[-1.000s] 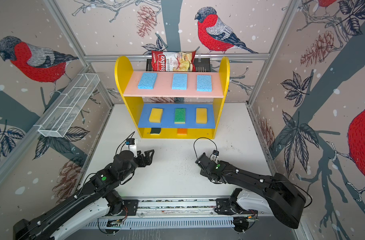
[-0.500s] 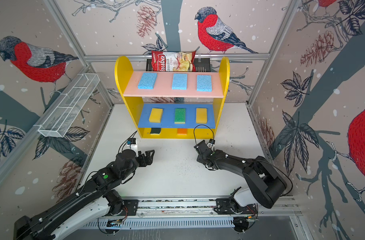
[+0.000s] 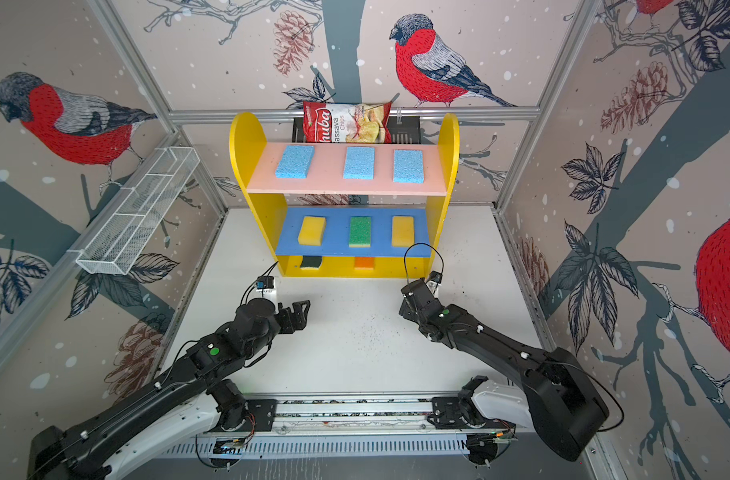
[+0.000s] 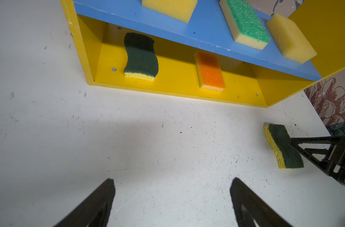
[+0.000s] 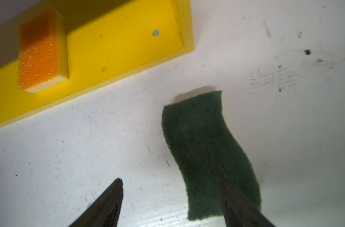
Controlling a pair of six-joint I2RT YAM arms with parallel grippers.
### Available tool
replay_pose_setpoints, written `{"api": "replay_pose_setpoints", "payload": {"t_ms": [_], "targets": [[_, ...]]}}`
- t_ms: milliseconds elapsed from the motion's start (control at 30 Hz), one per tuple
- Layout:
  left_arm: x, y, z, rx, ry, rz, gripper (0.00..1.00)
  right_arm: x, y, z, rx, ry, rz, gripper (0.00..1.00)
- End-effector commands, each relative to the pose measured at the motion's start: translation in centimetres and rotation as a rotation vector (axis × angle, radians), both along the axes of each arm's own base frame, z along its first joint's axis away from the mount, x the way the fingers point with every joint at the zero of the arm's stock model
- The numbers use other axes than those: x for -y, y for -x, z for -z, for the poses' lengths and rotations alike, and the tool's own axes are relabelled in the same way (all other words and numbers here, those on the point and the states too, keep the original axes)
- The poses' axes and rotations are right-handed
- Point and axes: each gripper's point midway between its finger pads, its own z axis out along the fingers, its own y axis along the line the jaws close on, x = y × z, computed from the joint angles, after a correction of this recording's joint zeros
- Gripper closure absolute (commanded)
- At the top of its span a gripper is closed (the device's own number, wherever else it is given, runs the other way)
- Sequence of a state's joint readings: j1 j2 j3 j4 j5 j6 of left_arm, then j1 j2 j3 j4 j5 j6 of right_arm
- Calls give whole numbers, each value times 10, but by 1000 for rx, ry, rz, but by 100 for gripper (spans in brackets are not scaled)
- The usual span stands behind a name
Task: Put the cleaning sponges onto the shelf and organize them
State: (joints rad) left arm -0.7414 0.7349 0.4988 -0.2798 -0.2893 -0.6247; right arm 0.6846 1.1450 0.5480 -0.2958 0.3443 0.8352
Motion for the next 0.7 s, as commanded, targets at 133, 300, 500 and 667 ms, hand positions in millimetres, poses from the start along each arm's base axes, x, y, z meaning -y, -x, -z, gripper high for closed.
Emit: {"api": "replay_pose_setpoints", "payload": {"t_ms": [133, 300, 500, 667], "targets": [[5, 0, -2, 6, 27, -4, 5, 33, 14, 7, 69, 95, 34, 4], [1, 4, -5, 9, 36, -16, 4, 33, 7, -5, 180, 71, 15, 0], [-2, 7, -1, 4, 64, -34, 4, 36, 5, -1, 174, 88, 24, 0], [1, 7, 2, -3, 69, -30, 4, 27, 7, 12, 108, 74, -4, 0]]}}
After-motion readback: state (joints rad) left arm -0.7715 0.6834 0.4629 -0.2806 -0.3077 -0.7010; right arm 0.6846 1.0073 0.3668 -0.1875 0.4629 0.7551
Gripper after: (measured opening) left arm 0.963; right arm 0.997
